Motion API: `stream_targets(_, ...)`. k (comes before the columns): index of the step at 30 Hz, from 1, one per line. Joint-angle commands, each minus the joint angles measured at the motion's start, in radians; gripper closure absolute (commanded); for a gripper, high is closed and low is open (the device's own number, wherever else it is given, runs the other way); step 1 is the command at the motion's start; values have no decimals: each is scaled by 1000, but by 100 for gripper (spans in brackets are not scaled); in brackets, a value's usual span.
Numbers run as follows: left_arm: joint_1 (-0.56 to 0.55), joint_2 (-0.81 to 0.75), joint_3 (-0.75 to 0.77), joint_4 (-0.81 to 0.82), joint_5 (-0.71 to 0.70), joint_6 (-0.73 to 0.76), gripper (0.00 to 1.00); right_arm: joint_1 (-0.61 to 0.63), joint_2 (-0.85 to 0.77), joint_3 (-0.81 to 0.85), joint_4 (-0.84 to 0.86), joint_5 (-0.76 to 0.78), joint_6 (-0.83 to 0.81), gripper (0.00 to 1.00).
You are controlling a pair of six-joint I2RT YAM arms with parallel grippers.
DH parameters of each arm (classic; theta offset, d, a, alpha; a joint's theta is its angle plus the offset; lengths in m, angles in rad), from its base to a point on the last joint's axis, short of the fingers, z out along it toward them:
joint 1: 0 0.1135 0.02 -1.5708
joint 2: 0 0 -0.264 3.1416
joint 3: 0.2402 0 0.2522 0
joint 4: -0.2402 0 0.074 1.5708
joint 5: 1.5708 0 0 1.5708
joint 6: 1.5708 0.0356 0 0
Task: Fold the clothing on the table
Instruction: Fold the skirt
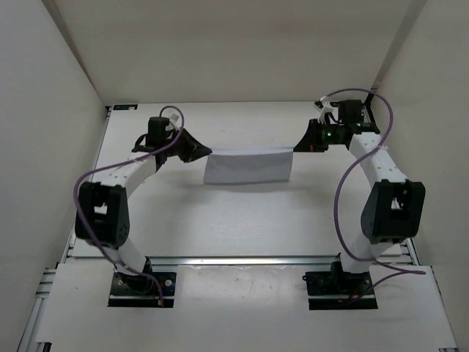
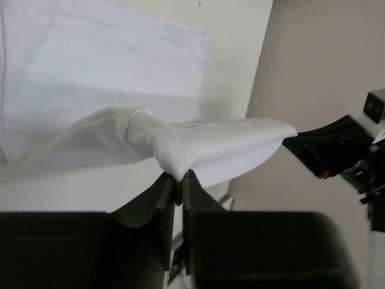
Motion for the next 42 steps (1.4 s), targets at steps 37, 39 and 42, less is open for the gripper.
stream_targets(37, -122, 917, 1265, -828, -363, 550, 2, -3, 449, 321, 3, 243, -187, 30)
stream_targets(39, -123, 909, 1245, -803, -377, 555, 3, -14, 447, 317, -3, 240, -188, 30)
stream_targets(42, -126, 961, 1346, -869, -365, 559, 7, -17, 447, 315, 6, 240, -179, 30)
